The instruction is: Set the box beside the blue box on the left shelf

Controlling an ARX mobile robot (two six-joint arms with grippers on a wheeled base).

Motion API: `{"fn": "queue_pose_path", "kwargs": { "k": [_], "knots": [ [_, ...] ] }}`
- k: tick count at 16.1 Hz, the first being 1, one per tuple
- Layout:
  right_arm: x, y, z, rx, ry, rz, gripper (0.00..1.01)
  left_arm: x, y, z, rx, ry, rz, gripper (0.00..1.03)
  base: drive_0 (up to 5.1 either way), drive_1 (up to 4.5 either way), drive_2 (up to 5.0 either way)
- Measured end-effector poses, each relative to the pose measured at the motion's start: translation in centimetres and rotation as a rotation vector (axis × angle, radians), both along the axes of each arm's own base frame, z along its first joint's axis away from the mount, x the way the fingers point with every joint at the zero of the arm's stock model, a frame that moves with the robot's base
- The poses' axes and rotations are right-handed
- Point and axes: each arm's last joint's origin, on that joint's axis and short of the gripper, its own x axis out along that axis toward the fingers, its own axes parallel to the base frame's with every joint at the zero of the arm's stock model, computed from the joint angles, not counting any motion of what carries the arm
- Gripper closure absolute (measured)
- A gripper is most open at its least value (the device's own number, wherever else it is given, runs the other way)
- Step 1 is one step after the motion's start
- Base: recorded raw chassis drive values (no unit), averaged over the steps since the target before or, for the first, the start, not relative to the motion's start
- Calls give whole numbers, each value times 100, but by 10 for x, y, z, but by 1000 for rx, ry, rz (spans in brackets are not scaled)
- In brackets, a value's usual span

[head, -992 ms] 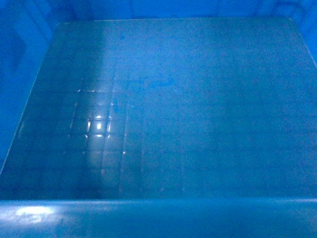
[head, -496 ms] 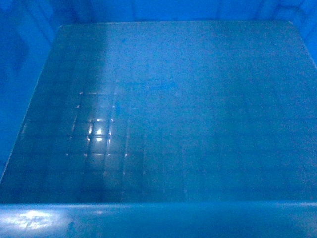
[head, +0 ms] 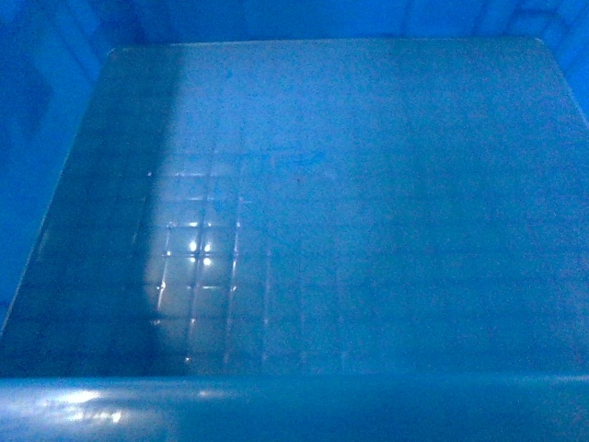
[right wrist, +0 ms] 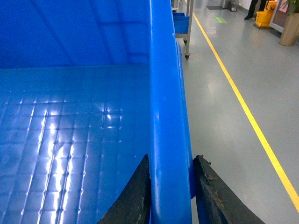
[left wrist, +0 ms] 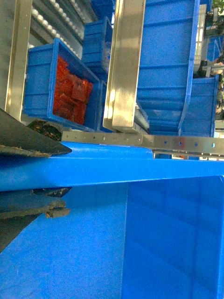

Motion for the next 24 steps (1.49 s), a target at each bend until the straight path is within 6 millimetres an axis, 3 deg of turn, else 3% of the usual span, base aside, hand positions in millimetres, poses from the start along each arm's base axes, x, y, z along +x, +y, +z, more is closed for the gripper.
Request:
{"fn": "queue_pose_path", "kwargs": {
  "k": [24],
  "knots": [
    [0,0,0,0,2,2,81,0,0,0,0,-1,2,93,-497,199,282]
  ]
}}
